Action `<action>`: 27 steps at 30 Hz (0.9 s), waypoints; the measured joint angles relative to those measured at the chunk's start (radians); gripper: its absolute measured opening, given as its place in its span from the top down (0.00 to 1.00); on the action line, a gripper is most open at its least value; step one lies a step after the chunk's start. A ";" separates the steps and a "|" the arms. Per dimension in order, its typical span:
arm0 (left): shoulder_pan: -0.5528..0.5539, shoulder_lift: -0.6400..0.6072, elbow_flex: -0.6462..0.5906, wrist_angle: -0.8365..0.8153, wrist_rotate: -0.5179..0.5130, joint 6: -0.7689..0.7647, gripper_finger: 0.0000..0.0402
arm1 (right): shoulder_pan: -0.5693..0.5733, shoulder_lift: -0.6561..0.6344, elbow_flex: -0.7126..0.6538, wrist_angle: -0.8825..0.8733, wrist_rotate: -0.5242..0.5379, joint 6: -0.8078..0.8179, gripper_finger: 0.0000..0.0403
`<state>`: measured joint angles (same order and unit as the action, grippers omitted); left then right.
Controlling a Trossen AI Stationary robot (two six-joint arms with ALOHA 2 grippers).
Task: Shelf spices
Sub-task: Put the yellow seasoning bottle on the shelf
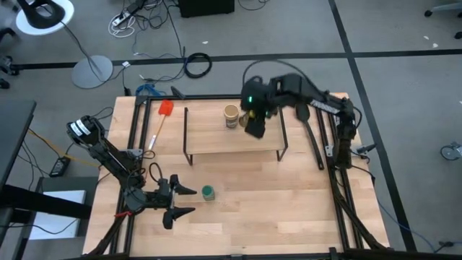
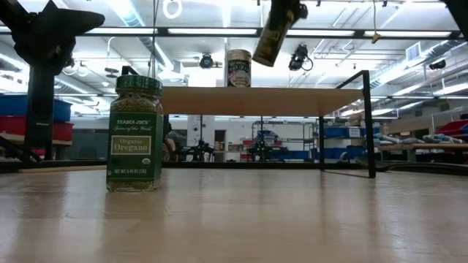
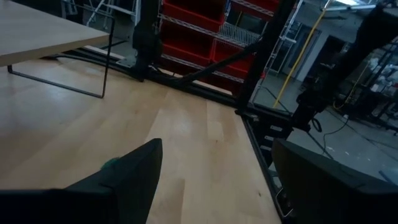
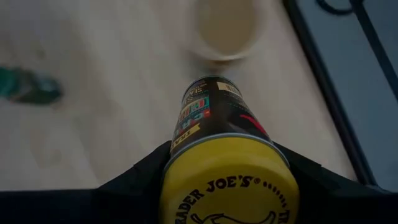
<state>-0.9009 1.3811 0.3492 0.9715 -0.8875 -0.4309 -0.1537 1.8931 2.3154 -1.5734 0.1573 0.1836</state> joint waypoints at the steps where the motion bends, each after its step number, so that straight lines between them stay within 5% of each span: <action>1: 0.000 0.000 0.000 -0.002 0.000 0.000 0.23 | -0.027 0.002 0.000 0.002 -0.011 -0.006 0.47; 11: 0.000 0.000 0.000 -0.010 0.000 0.004 0.23 | -0.201 0.003 -0.001 0.002 -0.127 -0.002 0.47; 27: 0.000 0.000 0.000 -0.029 0.001 0.002 0.24 | -0.194 0.004 -0.186 0.003 -0.103 0.009 0.47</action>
<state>-0.9009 1.3811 0.3492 0.9428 -0.8864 -0.4286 -0.3481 1.8973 2.1290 -1.5707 0.0540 0.1924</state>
